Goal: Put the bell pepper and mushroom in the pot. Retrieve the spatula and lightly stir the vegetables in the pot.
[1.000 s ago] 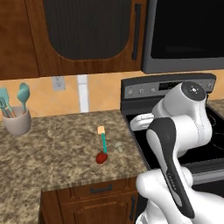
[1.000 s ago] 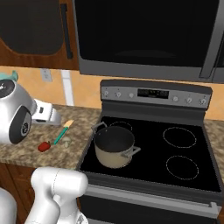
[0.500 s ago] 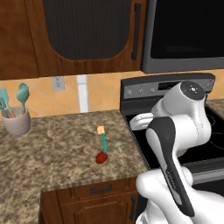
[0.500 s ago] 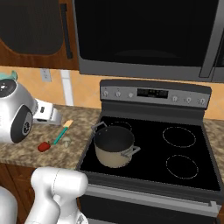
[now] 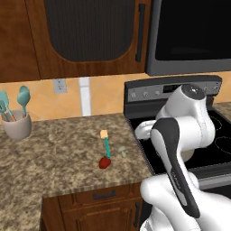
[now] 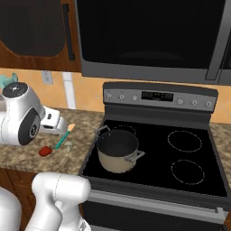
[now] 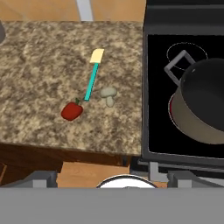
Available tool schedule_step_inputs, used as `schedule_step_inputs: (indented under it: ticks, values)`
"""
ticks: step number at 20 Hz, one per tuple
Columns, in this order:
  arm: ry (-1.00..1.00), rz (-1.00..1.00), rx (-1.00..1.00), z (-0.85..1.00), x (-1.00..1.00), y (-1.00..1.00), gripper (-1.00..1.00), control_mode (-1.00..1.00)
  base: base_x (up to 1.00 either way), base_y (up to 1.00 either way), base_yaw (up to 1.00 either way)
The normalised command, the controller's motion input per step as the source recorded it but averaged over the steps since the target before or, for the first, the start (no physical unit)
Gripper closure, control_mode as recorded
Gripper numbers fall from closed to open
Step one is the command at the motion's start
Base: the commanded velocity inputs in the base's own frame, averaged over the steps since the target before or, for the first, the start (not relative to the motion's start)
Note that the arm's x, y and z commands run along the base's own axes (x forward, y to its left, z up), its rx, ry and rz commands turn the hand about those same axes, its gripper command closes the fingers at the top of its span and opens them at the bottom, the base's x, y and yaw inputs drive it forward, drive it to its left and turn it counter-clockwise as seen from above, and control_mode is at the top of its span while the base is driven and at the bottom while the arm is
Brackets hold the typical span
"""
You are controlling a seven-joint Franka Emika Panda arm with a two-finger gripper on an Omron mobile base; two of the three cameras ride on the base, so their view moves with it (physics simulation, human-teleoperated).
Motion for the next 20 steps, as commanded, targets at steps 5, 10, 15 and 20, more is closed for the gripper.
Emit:
schedule_step_inputs:
  ticks: [5, 10, 15, 20]
  values:
    - [0.05, 0.00, 0.00, -0.39, 0.04, 0.00, -1.00, -1.00, 0.00, 0.00, 0.00]
    - [0.01, 0.00, -0.01, -0.21, 0.11, 0.21, -1.00, -1.00, 0.00, 0.00, 0.00]
    - [0.00, 0.00, 0.00, -0.32, 0.40, 0.22, -1.00, -1.00, 0.00, 0.00, 0.00]
    - [0.03, 0.00, 0.00, -0.20, 0.38, 0.00, -1.00, -1.00, 0.00, 0.00, 0.00]
